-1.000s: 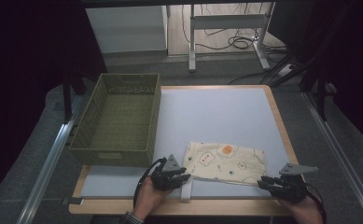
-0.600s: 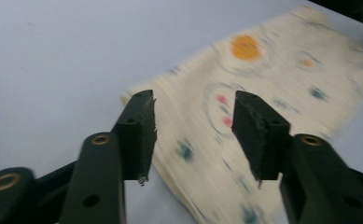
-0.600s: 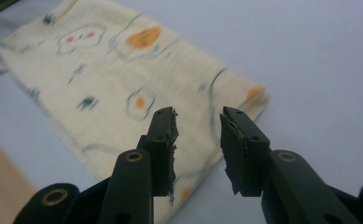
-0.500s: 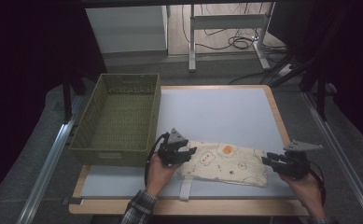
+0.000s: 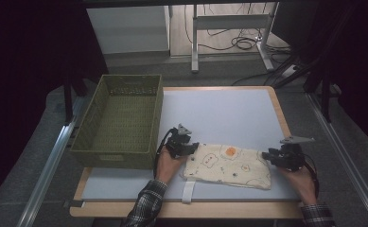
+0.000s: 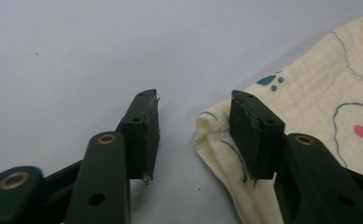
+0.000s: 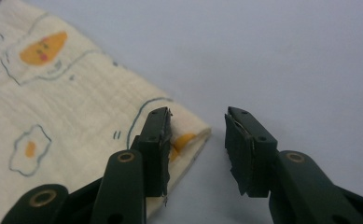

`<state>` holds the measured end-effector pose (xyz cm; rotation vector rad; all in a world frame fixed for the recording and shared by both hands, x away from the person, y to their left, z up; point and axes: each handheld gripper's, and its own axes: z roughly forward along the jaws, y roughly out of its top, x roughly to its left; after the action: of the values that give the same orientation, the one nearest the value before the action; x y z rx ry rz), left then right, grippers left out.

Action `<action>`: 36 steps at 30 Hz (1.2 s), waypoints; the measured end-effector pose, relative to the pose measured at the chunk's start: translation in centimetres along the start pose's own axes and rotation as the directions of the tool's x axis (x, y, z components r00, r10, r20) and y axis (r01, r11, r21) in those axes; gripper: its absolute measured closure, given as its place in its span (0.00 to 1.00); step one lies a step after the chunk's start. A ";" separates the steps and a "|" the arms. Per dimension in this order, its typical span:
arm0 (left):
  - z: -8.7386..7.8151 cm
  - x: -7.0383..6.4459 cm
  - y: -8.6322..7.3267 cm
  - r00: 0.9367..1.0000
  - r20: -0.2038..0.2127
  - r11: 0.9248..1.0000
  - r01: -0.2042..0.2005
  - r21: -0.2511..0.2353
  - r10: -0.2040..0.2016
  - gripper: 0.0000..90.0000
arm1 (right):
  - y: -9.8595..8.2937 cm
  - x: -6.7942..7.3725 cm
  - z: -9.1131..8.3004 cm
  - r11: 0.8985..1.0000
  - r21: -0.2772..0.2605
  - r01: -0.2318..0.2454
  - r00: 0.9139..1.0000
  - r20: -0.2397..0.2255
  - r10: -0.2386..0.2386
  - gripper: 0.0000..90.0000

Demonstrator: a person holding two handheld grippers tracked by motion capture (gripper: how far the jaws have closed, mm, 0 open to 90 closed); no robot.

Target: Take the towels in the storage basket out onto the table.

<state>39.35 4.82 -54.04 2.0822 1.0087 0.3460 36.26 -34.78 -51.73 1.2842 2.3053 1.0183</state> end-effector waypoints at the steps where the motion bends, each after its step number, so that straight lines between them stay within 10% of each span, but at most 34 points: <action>1: 0.0 -0.1 -0.1 1.000 0.022 1.000 -0.008 -0.002 0.008 0.69 | -0.1 0.1 0.1 1.000 -0.017 0.005 1.000 -0.001 -0.005 0.72; 6: -0.3 -0.5 -0.2 0.999 0.046 1.000 -0.023 -0.008 0.024 0.94 | 0.3 0.9 0.1 0.999 0.010 0.047 0.999 -0.005 -0.047 0.96; 19: -4.0 -1.2 -2.1 1.000 0.011 0.997 0.016 -0.076 -0.016 0.94 | 6.1 -0.5 3.4 0.997 -0.010 0.080 0.997 0.024 -0.080 0.95; 24: -3.1 -0.6 -2.0 0.999 -0.002 0.998 0.043 -0.051 -0.043 0.76 | 6.3 -0.5 5.2 0.997 0.025 0.076 0.997 0.024 -0.076 0.91; 29: -2.0 -0.7 -1.6 0.998 -0.060 1.000 -0.006 0.000 0.006 0.64 | 6.2 -0.4 2.9 0.999 -0.016 0.046 0.999 -0.009 -0.046 0.77; 36: -1.7 -0.3 -1.8 0.997 -0.060 0.999 0.040 -0.011 -0.040 0.53 | 4.3 0.6 0.6 0.998 -0.018 0.055 0.997 -0.060 -0.056 0.60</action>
<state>37.30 6.12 -54.24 2.0509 1.0803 0.3942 38.89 -32.51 -48.99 1.1919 2.3585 1.0694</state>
